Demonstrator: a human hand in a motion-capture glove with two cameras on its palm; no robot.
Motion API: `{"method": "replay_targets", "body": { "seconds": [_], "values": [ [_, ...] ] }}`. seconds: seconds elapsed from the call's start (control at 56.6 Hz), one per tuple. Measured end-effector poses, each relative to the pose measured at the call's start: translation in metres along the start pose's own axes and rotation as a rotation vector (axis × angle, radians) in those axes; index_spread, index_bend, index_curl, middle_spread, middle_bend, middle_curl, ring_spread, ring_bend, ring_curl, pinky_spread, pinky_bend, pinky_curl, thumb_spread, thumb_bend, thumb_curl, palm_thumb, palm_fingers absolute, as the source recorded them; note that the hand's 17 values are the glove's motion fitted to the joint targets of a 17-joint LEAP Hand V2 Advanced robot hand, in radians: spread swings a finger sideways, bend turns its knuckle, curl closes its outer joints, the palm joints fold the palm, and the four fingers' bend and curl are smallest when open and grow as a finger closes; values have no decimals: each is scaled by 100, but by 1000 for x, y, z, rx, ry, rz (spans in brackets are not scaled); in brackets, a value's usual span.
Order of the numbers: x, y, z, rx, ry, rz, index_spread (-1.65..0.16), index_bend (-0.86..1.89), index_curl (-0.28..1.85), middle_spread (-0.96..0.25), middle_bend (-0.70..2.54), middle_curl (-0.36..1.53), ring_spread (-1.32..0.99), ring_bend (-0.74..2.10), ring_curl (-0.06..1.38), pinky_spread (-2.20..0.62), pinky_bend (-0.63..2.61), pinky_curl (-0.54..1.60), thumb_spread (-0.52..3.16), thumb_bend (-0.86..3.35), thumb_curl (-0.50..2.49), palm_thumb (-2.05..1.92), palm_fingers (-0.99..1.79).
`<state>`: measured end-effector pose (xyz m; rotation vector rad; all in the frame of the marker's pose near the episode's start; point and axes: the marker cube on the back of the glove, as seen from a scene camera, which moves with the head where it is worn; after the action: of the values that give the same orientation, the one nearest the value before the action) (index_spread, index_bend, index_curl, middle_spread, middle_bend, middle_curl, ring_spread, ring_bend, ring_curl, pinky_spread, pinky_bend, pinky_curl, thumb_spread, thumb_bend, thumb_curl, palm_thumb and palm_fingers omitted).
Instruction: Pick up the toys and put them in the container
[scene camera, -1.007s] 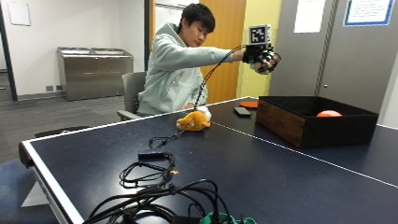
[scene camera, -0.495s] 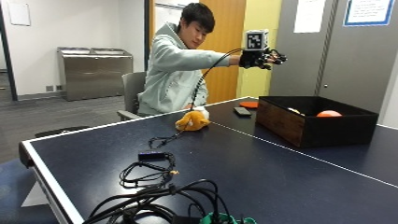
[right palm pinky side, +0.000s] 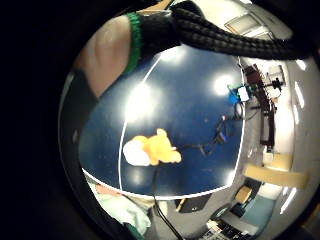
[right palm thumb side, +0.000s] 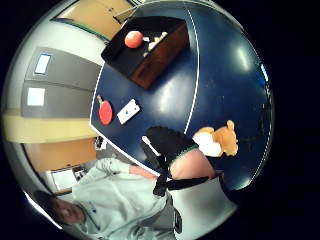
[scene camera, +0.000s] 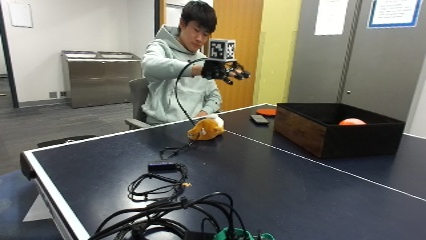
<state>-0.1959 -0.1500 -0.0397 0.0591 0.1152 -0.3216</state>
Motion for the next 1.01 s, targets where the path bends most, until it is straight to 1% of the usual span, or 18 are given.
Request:
{"method": "replay_targets", "body": {
  "seconds": [0.106, 0.194, 0.336, 0.406, 0.459, 0.548, 0.565, 0.618, 0.672, 0.689, 0.725, 0.742, 0.813, 0.831, 0.866, 0.884, 0.919, 1.007],
  "values": [
    [29, 27, 50, -93, -28, -44, -25, 15, 24, 0, 12, 26, 4, 15, 21, 10, 91, 32, 111, -2, 38, 1, -21],
    [28, 53, 105, -217, -51, -17, -27, 16, 25, 0, 12, 25, 4, 14, 20, 10, 90, 32, 112, -2, 37, 1, -21],
    [81, 43, 163, -410, -78, 91, -28, 16, 27, 2, 10, 22, 5, 13, 18, 10, 93, 33, 110, -2, 37, 1, -25],
    [93, 39, 182, -412, -93, 120, -29, 17, 27, 3, 8, 20, 6, 13, 17, 10, 97, 34, 109, -1, 37, 4, -24],
    [78, 50, 192, -350, -81, 90, -30, 21, 30, 3, 5, 18, 6, 20, 18, 9, 100, 35, 109, -1, 37, 7, -12],
    [76, 46, 196, -309, -94, 79, -32, 33, 33, 0, 6, 14, 4, 44, 23, 5, 100, 33, 115, 4, 39, 19, 21],
    [76, 45, 196, -305, -99, 75, -32, 34, 33, 0, 7, 13, 3, 46, 23, 4, 100, 33, 115, 5, 39, 20, 23],
    [72, 42, 197, -292, -116, 64, -32, 35, 34, -3, 16, 15, -6, 64, 28, -5, 98, 32, 120, 8, 40, 28, 45],
    [69, 38, 196, -281, -130, 51, -31, 30, 34, -6, 21, 17, -13, 77, 32, -14, 96, 32, 123, 11, 42, 34, 62],
    [68, 37, 196, -277, -131, 47, -31, 24, 33, -8, 28, 19, -15, 85, 35, -19, 97, 33, 123, 13, 44, 37, 74],
    [64, 36, 197, -269, -129, 35, -31, 18, 33, -10, 31, 20, -19, 90, 36, -23, 97, 33, 123, 14, 45, 41, 78],
    [61, 37, 198, -265, -130, 29, -31, 15, 32, -11, 34, 22, -21, 98, 40, -25, 100, 34, 122, 16, 47, 46, 87],
    [38, 43, 203, -252, -145, 8, -31, 14, 32, -16, 39, 25, -25, 106, 44, -31, 106, 38, 111, 17, 52, 54, 100],
    [35, 43, 203, -256, -148, 8, -32, 14, 32, -17, 43, 26, -26, 109, 45, -32, 109, 39, 108, 16, 53, 55, 108],
    [32, 44, 202, -274, -151, 7, -32, 16, 32, -18, 47, 28, -28, 110, 47, -33, 110, 40, 103, 16, 55, 56, 110],
    [30, 44, 201, -286, -151, 5, -33, 18, 33, -19, 52, 30, -28, 113, 48, -34, 110, 41, 101, 15, 56, 56, 116],
    [28, 44, 197, -311, -145, 1, -34, 20, 35, -20, 58, 33, -29, 114, 50, -35, 110, 42, 96, 14, 58, 57, 116],
    [52, 26, 177, -379, -123, 18, -36, 25, 40, -23, 72, 40, -30, 119, 53, -37, 110, 45, 87, 11, 62, 59, 120]
  ]
}}
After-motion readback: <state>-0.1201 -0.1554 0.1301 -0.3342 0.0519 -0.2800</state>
